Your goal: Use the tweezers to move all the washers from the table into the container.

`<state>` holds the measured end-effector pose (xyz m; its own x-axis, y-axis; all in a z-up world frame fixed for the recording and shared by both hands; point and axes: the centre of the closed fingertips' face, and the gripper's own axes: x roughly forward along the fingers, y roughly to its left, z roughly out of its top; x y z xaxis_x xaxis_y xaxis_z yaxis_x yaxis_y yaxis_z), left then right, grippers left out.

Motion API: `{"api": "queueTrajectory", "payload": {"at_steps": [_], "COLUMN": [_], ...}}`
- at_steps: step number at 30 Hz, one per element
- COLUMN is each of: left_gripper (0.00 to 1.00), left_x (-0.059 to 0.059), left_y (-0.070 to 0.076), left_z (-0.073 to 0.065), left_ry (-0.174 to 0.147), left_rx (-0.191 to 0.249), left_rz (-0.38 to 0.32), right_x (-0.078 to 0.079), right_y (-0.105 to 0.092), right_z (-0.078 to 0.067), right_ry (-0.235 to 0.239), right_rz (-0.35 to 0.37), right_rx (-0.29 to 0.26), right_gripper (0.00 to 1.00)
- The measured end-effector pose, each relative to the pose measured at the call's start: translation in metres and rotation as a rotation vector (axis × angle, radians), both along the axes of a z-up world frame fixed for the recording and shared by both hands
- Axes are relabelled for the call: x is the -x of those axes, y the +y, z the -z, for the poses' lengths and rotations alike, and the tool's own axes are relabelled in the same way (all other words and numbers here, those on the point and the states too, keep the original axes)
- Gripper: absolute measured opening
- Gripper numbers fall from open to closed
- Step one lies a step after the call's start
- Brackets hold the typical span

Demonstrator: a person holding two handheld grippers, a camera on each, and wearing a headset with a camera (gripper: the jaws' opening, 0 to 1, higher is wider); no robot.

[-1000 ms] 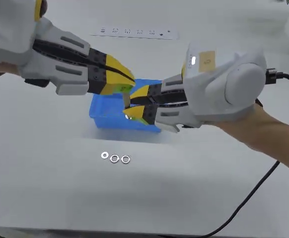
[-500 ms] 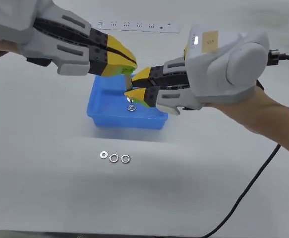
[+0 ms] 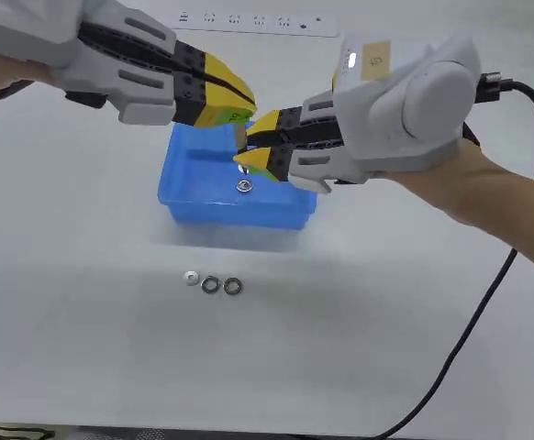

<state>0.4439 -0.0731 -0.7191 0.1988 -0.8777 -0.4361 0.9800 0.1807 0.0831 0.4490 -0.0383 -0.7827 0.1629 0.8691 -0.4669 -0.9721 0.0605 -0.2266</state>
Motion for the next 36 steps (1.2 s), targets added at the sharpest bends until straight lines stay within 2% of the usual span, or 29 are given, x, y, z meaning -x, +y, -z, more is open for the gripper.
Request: {"api": "queueTrajectory", "payload": {"at_steps": [9,17,26,31,36], "left_gripper": [0.05,0.05,0.05,0.05,0.05], "left_x": [-0.011,-0.019,-0.02,-0.02,-0.02], "left_y": [0.001,0.006,0.006,0.005,0.005], "left_z": [0.028,0.042,0.05,0.051,0.045], "left_ry": [0.031,0.078,0.108,0.109,0.094], "left_rx": [0.0,0.004,0.003,0.001,0.005], "left_rz": [-0.019,-0.045,-0.053,-0.053,-0.056], "right_x": [-0.01,-0.017,-0.014,-0.014,-0.013], "right_y": [0.002,0.005,0.003,0.002,0.001], "right_z": [0.028,0.048,0.053,0.053,0.047], "right_ry": [0.041,0.071,0.088,0.085,0.086], "right_rz": [0.011,0.019,0.031,0.039,0.05], "right_rx": [0.034,0.053,0.066,0.073,0.063], "right_gripper": [0.11,0.11,0.11,0.11,0.12]}}
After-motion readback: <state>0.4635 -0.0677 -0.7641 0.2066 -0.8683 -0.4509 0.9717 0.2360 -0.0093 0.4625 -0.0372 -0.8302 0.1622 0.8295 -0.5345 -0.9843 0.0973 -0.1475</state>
